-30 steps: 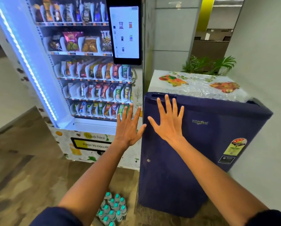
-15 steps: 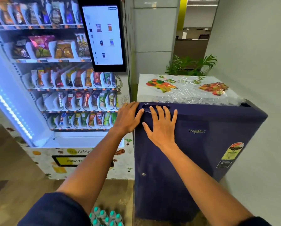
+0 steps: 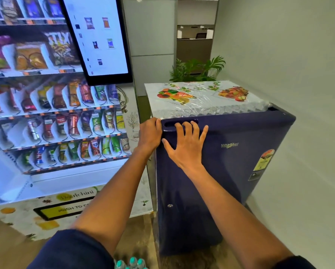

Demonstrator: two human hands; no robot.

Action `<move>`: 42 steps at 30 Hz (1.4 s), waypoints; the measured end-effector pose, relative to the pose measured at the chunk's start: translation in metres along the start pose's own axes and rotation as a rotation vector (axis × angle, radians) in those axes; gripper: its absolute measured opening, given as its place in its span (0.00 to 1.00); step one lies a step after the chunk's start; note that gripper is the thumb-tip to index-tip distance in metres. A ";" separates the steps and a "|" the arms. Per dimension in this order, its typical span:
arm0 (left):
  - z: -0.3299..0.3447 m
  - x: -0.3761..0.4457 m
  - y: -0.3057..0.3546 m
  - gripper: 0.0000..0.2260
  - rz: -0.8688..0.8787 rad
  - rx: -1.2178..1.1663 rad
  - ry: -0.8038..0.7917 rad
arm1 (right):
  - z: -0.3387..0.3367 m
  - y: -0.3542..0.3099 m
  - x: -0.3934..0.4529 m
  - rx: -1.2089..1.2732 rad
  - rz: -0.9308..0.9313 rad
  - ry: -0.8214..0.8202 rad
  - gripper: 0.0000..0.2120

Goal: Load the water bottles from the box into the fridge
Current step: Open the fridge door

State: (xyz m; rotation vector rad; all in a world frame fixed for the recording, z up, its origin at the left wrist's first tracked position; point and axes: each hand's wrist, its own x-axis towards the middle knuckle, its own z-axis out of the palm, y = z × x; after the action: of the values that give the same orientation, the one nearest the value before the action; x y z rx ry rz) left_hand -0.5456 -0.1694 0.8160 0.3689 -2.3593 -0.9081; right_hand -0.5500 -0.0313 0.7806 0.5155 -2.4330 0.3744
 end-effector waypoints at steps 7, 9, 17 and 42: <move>-0.004 -0.006 0.005 0.15 -0.012 0.029 -0.026 | -0.016 -0.017 0.000 0.010 0.082 -0.073 0.30; -0.005 -0.006 0.005 0.15 -0.026 0.023 -0.042 | -0.019 -0.016 0.000 0.030 0.080 -0.096 0.30; -0.003 -0.039 0.006 0.12 -0.007 -0.112 0.013 | -0.026 -0.010 -0.025 0.060 0.086 0.009 0.29; 0.012 -0.288 0.169 0.12 0.284 -0.229 0.168 | -0.184 0.144 -0.183 0.648 0.006 0.124 0.20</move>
State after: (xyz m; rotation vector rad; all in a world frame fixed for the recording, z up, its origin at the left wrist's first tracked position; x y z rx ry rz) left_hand -0.3324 0.0871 0.8035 0.0159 -2.0617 -0.9559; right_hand -0.3854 0.2159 0.7878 0.7258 -2.1593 1.1755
